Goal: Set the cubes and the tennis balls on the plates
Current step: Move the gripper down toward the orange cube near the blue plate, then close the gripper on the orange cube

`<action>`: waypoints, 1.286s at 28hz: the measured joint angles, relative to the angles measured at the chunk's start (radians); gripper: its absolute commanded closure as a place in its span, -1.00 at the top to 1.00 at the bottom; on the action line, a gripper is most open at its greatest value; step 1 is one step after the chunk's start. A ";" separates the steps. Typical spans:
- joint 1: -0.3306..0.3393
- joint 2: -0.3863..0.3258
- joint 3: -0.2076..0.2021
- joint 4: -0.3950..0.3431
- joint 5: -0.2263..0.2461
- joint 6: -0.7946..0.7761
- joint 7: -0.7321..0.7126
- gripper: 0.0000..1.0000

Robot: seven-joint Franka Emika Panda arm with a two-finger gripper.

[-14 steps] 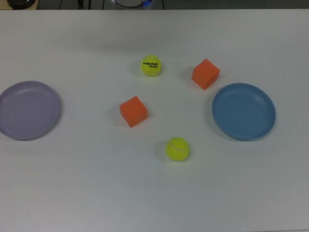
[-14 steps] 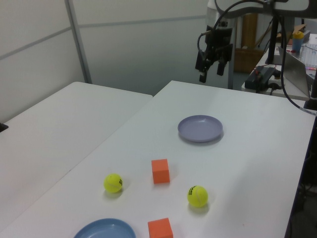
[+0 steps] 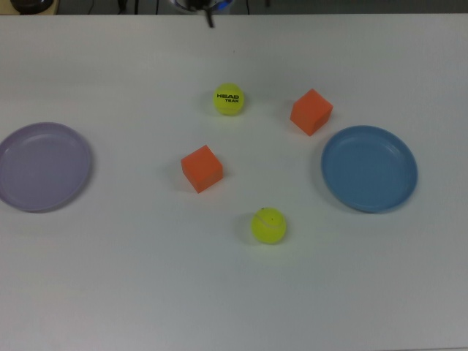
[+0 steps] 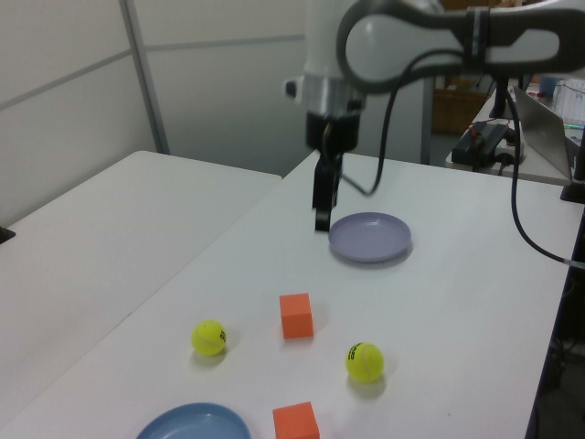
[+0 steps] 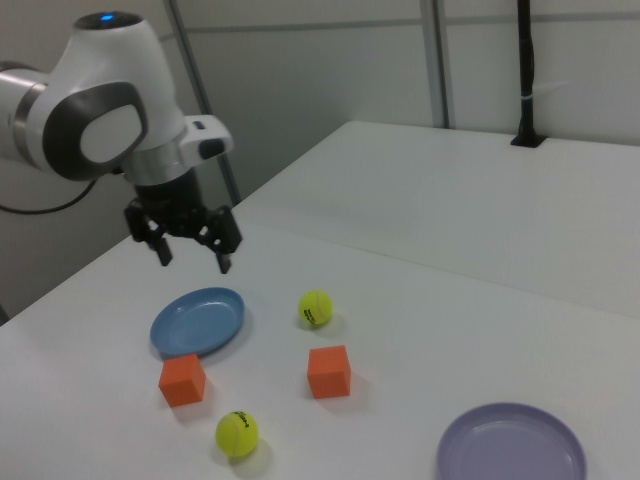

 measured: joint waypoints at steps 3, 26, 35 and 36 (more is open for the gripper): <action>0.000 0.002 0.058 -0.061 0.001 0.085 -0.011 1.00; 0.010 0.145 0.228 -0.299 0.002 0.376 -0.115 1.00; 0.036 0.176 0.246 -0.342 0.002 0.468 -0.118 1.00; 0.037 0.177 0.253 -0.354 0.002 0.484 -0.118 1.00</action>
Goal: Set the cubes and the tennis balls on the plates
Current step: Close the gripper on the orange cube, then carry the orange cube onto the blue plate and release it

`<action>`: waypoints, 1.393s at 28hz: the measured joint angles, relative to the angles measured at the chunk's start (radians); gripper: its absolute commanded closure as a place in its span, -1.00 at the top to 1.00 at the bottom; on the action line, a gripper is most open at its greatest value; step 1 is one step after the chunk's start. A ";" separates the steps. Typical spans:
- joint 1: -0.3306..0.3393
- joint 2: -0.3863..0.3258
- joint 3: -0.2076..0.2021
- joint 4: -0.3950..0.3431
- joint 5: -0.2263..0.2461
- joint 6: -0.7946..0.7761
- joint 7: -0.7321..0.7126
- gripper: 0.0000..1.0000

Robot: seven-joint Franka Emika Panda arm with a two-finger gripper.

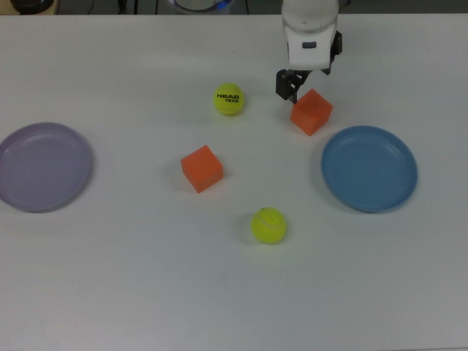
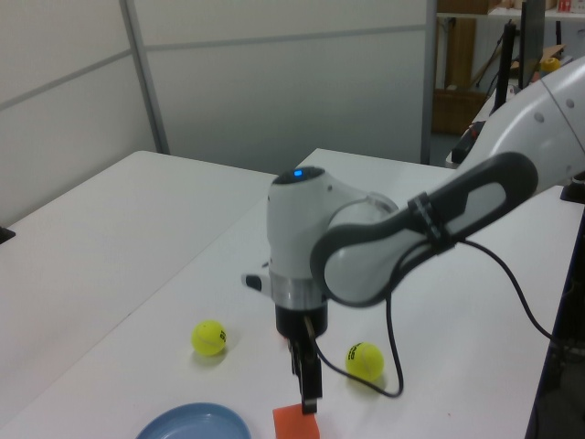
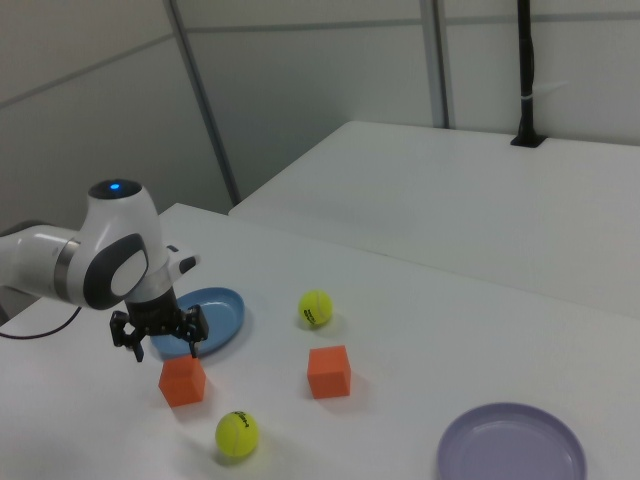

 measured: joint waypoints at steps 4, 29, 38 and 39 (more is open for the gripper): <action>0.003 0.002 0.010 -0.019 0.000 0.020 0.000 1.00; 0.009 0.131 0.013 -0.027 -0.094 0.119 0.030 0.33; 0.025 0.151 0.014 -0.025 -0.153 0.125 0.067 -0.98; 0.027 0.151 0.015 -0.024 -0.154 0.125 0.067 -1.00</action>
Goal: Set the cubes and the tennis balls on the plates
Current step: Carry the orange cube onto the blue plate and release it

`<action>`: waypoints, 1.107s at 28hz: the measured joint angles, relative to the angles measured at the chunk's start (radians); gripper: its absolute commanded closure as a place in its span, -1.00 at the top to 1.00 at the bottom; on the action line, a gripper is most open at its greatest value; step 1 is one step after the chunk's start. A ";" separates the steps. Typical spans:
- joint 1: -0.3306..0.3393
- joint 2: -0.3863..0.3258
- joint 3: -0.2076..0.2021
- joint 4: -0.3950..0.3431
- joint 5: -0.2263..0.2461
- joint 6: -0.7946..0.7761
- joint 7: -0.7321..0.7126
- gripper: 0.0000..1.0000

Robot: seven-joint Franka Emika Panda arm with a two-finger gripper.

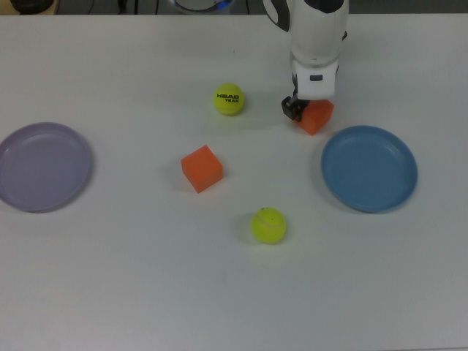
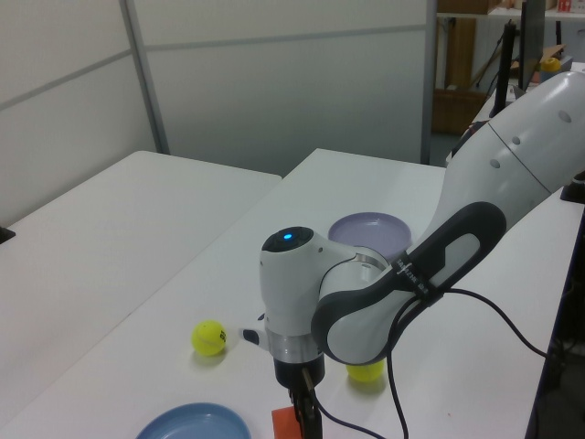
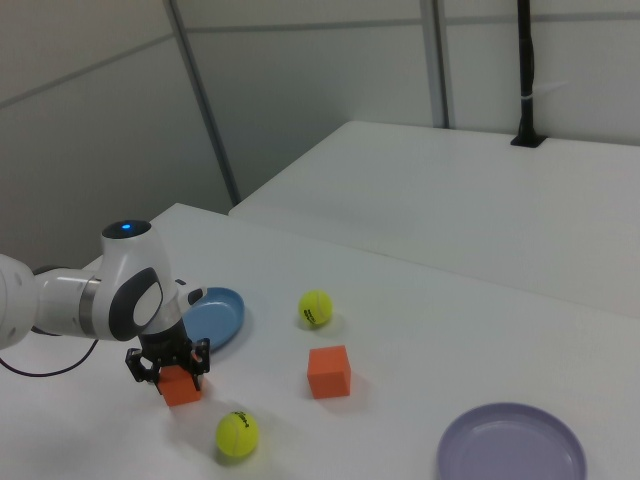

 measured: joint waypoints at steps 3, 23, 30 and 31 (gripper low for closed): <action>0.005 -0.001 0.002 0.009 -0.001 0.000 0.000 -1.00; 0.040 0.105 0.002 0.374 -0.074 -0.101 0.174 -0.97; 0.092 0.243 0.002 0.430 -0.164 -0.096 0.277 -0.97; 0.098 0.256 0.002 0.435 -0.168 -0.089 0.286 -0.97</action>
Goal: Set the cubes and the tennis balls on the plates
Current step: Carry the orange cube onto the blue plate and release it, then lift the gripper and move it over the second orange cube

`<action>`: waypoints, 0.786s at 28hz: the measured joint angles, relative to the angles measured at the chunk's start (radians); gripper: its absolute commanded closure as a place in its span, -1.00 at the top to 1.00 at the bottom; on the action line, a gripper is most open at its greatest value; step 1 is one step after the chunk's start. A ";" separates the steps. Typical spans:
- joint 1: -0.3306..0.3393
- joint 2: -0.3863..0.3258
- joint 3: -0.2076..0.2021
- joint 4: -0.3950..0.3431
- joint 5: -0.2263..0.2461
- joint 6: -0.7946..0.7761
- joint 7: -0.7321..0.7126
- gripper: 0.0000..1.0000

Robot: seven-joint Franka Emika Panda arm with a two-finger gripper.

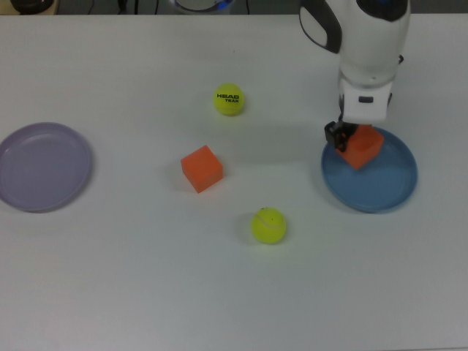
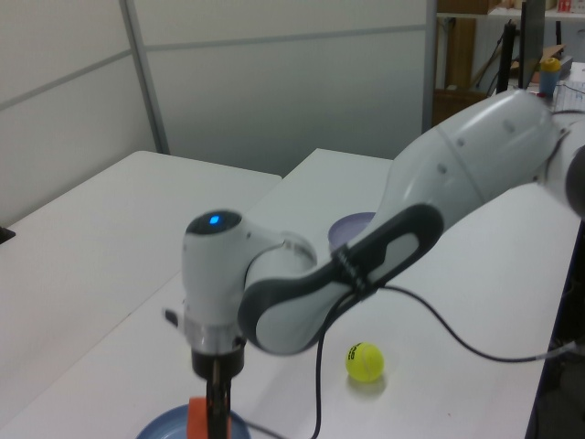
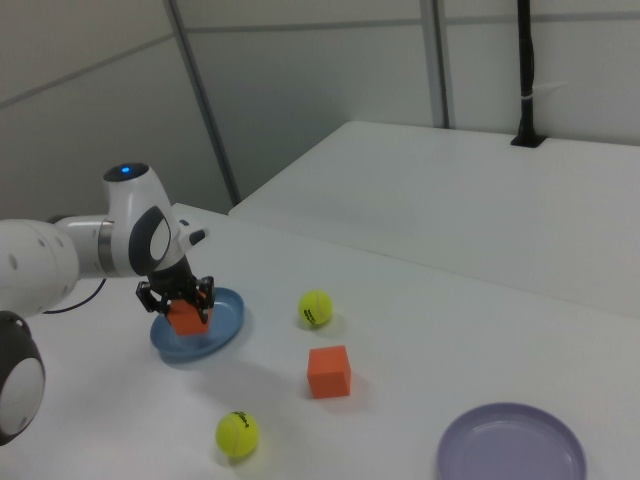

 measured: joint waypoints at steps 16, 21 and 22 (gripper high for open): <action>0.017 0.031 -0.001 0.027 -0.006 0.031 0.155 1.00; 0.016 0.026 -0.001 0.036 -0.006 0.031 0.236 1.00; 0.015 0.024 -0.002 0.037 -0.006 0.029 0.247 1.00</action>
